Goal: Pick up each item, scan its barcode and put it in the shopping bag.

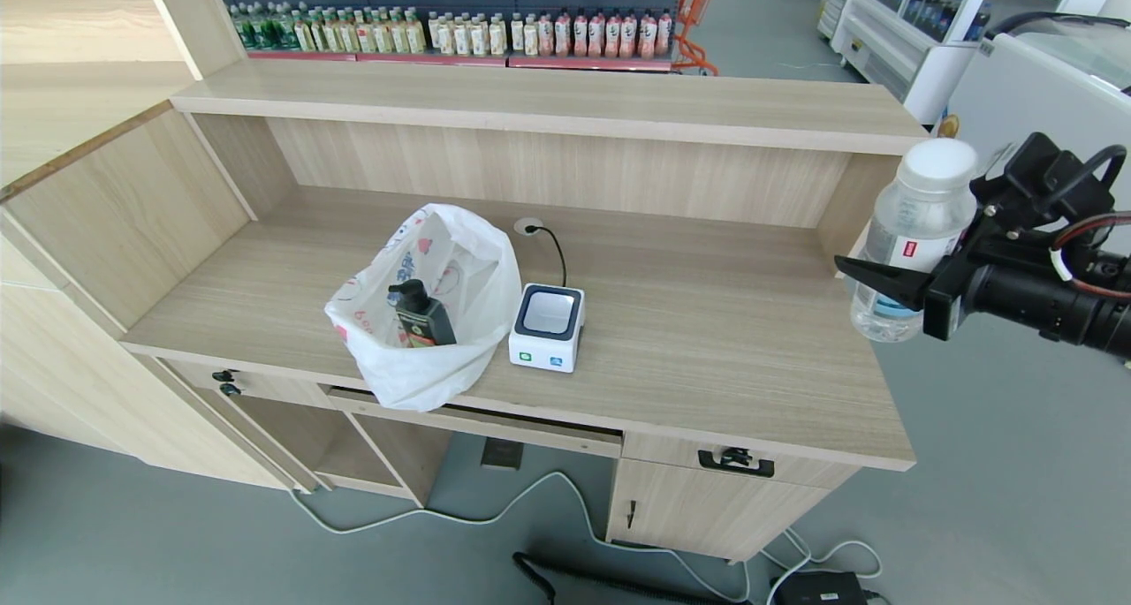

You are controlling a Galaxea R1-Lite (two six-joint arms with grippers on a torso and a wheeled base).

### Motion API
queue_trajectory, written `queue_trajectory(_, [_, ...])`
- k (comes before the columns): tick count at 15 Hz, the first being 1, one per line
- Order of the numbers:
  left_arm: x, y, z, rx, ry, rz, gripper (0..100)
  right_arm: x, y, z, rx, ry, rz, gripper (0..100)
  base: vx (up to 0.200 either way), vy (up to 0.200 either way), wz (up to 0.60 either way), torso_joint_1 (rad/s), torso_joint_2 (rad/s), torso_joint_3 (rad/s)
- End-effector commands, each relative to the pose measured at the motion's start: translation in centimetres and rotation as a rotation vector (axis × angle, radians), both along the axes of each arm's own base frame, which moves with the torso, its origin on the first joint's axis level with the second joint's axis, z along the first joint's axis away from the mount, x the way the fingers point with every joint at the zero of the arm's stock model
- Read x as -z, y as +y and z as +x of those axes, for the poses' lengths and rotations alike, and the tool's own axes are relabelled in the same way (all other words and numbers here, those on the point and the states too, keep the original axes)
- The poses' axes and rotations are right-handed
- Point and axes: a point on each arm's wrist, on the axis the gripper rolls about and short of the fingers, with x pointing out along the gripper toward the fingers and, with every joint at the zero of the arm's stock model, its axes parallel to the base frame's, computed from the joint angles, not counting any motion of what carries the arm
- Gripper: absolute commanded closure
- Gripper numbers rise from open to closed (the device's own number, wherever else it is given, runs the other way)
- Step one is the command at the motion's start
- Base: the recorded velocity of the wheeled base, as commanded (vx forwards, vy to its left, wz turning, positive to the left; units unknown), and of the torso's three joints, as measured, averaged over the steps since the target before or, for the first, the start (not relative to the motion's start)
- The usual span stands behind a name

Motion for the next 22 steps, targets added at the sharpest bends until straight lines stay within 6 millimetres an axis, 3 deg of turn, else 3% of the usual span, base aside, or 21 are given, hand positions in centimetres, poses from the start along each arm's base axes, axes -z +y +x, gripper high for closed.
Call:
queue_trajectory(1, [0.0,0.0,0.0,0.000,0.001,0.001,0,-0.1,0.0,0.0,-0.002,-0.010,0.001,100,0.000,0.200,0.00,0.002,0.00,0.007])
queue_trajectory(13, [0.0,0.0,0.0,0.002,0.001,0.001,0,-1.1,0.0,2.4,0.005,-0.097,0.013,100,0.000,0.200,0.00,0.002,0.00,0.002])
queue_trajectory(15, [0.0,0.0,0.0,0.002,0.001,0.001,0,-1.0,-0.3,2.6,0.022,-0.115,0.013,100,0.200,0.200,0.00,0.002,0.00,-0.002])
queue_trajectory(22, [0.0,0.0,0.1,0.003,0.017,0.001,0,-0.5,-1.4,3.3,0.069,-0.109,-0.005,100,0.200,0.000,0.00,0.000,0.00,0.005])
